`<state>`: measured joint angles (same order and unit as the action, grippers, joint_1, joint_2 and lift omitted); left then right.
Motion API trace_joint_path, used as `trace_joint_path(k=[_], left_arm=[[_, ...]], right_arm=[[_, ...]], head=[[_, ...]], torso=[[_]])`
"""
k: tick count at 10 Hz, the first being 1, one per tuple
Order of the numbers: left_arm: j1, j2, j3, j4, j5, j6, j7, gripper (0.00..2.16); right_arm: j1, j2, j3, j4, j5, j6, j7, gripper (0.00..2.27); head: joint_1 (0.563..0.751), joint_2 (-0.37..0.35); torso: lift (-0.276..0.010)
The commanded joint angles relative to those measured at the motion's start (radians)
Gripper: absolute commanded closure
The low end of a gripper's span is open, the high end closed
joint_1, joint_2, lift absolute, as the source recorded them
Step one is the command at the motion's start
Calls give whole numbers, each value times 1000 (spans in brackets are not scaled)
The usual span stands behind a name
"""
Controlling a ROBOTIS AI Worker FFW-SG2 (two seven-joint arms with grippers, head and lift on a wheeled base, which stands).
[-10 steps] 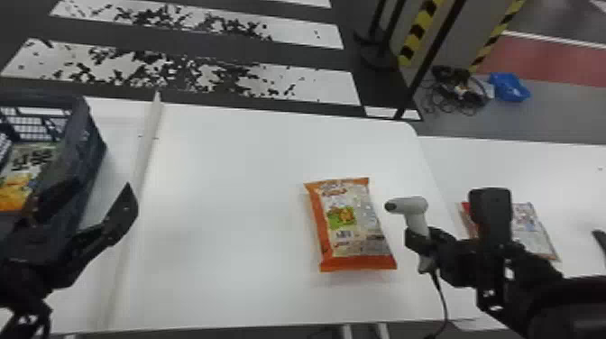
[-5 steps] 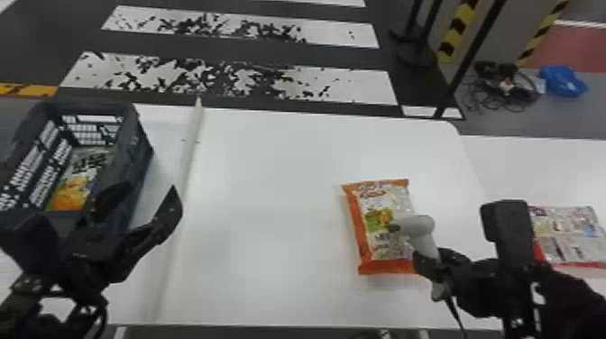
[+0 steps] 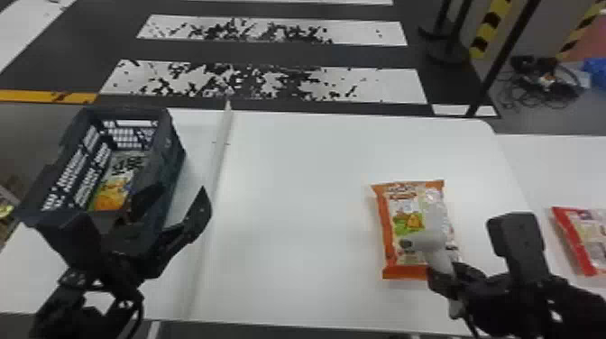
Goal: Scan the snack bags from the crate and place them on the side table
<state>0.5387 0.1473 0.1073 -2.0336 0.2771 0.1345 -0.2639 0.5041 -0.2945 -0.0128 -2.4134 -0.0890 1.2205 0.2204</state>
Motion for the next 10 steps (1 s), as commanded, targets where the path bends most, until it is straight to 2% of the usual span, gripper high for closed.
trace_joint_path(k=[1,5,8,10], left_arm=[[-5,0,0,4,1,-3,0,161],[-9,0,-3,7,1,0,0,161],[-9,0,-3,6,1,0,0,161],[-9,-2,-5,6,1,0,0,161]], right_arm=[[-4,0,4,5,6,0,-1,2250],[-13,0,-21,-6,9,0,-6,2250],[-38,0,-116,17,-11,-28,-27,2250],[-79,0,-194,106,-49,-101,-27,2250]], head=[[695,5],[695,-2],[695,-37],[695,-93]], torso=[[-81],[-81],[-81],[-81]])
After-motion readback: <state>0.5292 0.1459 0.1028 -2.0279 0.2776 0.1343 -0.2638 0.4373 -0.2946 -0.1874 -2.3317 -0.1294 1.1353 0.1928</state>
